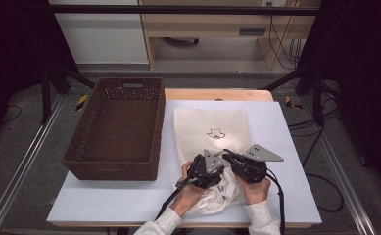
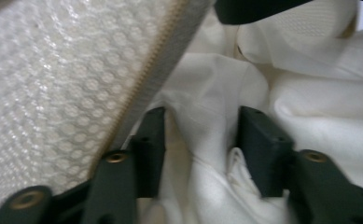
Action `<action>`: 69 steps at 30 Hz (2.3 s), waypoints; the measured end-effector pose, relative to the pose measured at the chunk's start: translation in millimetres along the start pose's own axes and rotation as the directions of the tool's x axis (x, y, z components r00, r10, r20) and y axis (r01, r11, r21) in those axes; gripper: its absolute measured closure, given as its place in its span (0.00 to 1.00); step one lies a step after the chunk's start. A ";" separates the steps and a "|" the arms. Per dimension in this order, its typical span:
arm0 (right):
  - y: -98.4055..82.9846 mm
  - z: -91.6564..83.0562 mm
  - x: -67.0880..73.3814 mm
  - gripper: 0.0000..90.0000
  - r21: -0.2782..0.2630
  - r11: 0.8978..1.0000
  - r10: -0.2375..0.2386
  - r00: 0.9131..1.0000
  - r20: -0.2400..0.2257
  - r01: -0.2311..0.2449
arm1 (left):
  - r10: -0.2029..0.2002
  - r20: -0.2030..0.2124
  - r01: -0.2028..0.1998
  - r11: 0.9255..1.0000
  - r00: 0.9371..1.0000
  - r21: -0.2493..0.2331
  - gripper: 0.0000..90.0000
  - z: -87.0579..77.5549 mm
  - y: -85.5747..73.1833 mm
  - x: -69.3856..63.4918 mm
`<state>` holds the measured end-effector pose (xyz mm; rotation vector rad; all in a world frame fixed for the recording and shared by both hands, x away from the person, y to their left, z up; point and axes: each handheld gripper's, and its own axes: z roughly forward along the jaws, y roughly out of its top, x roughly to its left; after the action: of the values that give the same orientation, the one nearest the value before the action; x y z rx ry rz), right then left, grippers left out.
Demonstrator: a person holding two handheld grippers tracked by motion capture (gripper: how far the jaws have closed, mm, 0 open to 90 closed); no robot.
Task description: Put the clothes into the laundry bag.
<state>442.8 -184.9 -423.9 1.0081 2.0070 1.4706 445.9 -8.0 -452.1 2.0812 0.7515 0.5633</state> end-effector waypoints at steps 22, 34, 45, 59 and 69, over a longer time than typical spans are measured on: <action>-3.2 1.9 -0.7 0.96 0.014 1.000 -0.006 1.000 0.005 0.006 | -0.073 0.177 0.051 0.991 0.981 0.126 0.51 -30.4 -37.3 -18.2; -1.4 -0.7 -2.2 0.96 0.006 1.000 0.009 1.000 0.002 -0.009 | -0.052 0.141 0.046 0.998 0.989 0.046 0.75 -40.2 -3.5 -12.9; 1.7 -5.4 -3.0 0.96 -0.012 1.000 0.007 1.000 0.005 -0.007 | -0.037 0.043 0.036 0.999 0.998 0.031 0.74 -0.8 8.6 0.3; -0.2 -2.4 -2.0 0.96 0.004 1.000 0.001 1.000 0.009 -0.001 | -0.050 0.056 0.050 0.999 0.997 -0.002 0.38 -15.1 -4.6 5.5; -0.6 -1.9 -1.4 0.96 0.010 1.000 0.002 1.000 0.014 -0.002 | -0.070 0.090 0.065 0.996 0.993 0.059 0.27 -40.6 -38.2 1.4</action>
<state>442.1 -187.2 -424.0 1.0224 2.0054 1.4523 409.8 33.6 -460.9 2.1092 0.7882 0.4104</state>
